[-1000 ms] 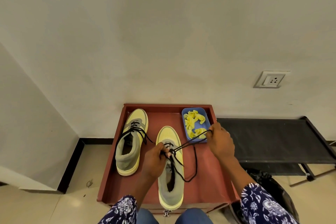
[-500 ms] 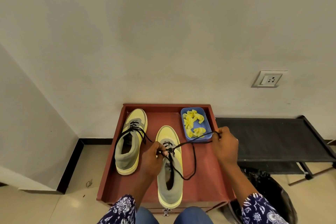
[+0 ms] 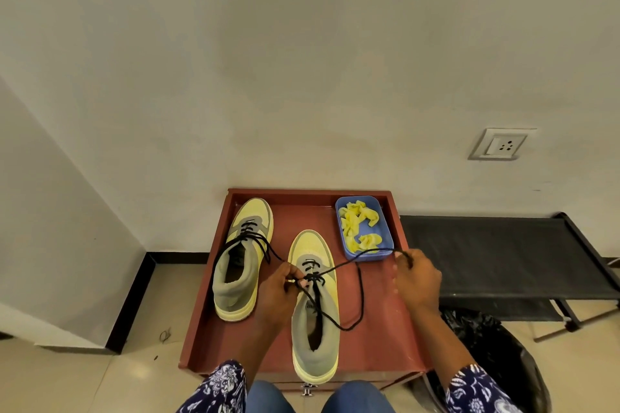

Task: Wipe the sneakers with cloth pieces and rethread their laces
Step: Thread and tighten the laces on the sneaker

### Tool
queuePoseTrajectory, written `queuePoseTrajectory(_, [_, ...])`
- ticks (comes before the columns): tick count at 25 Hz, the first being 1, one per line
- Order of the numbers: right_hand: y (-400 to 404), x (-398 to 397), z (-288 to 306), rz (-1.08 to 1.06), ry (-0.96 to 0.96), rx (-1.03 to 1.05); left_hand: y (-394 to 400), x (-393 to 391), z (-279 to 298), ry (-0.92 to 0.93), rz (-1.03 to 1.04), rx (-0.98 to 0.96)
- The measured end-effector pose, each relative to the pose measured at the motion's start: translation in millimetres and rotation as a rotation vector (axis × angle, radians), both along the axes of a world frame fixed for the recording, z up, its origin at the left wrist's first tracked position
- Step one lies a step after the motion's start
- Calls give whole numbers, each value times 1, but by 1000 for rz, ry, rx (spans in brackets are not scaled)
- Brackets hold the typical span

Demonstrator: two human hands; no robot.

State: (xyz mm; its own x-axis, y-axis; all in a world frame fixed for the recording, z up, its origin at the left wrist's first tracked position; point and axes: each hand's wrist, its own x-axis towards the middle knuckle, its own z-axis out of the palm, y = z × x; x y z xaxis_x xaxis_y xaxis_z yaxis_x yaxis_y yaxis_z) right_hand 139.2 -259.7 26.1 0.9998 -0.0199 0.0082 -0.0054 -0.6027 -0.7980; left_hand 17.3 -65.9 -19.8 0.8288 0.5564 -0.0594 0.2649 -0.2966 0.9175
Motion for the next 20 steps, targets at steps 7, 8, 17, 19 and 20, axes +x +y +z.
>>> queuePoseTrajectory(7, [22,-20,-7,574,252,-727,0,-1,0,-2,-28,-60])
queuePoseTrajectory(8, [33,-25,-9,679,175,-692,-1,-1,2,0,-31,-57])
queuePoseTrajectory(17, [63,-25,-17,804,98,-653,1,-1,6,0,-15,-61])
queuePoseTrajectory(19, [58,-19,-16,761,74,-668,3,-2,8,-7,39,-84])
queuePoseTrajectory(20, [56,-16,-16,740,65,-676,4,-3,9,-12,55,-85])
